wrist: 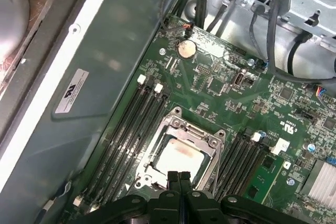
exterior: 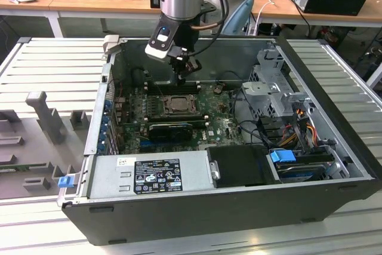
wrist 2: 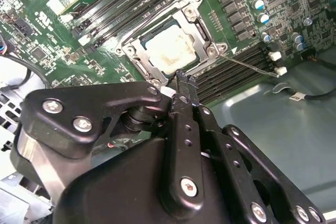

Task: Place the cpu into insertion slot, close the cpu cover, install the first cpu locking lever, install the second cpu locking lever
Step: 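Install the first cpu locking lever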

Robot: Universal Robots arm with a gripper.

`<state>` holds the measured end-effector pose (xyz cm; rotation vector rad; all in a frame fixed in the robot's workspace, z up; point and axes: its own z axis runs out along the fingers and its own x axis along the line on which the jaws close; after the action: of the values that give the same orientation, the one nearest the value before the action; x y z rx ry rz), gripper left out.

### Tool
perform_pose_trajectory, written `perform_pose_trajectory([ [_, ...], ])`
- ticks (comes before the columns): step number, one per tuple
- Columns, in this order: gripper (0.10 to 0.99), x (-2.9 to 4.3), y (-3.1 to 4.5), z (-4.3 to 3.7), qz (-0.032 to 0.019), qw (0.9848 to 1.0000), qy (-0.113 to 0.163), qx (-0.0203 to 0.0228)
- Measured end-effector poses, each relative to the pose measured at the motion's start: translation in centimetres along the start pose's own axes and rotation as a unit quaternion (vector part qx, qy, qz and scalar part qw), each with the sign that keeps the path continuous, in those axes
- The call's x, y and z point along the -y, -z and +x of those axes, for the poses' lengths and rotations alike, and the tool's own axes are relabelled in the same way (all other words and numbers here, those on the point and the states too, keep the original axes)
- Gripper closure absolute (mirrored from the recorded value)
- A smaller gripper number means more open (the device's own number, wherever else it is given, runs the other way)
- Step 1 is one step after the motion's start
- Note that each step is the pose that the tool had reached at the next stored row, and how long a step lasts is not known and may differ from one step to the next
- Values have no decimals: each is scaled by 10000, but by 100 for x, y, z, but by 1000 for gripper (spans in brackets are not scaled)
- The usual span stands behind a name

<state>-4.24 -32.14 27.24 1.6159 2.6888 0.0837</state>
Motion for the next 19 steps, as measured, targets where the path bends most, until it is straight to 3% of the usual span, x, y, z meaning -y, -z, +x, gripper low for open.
perform_pose_trajectory([
  [19,980,0,0,0,13,9986,532,-25],
])
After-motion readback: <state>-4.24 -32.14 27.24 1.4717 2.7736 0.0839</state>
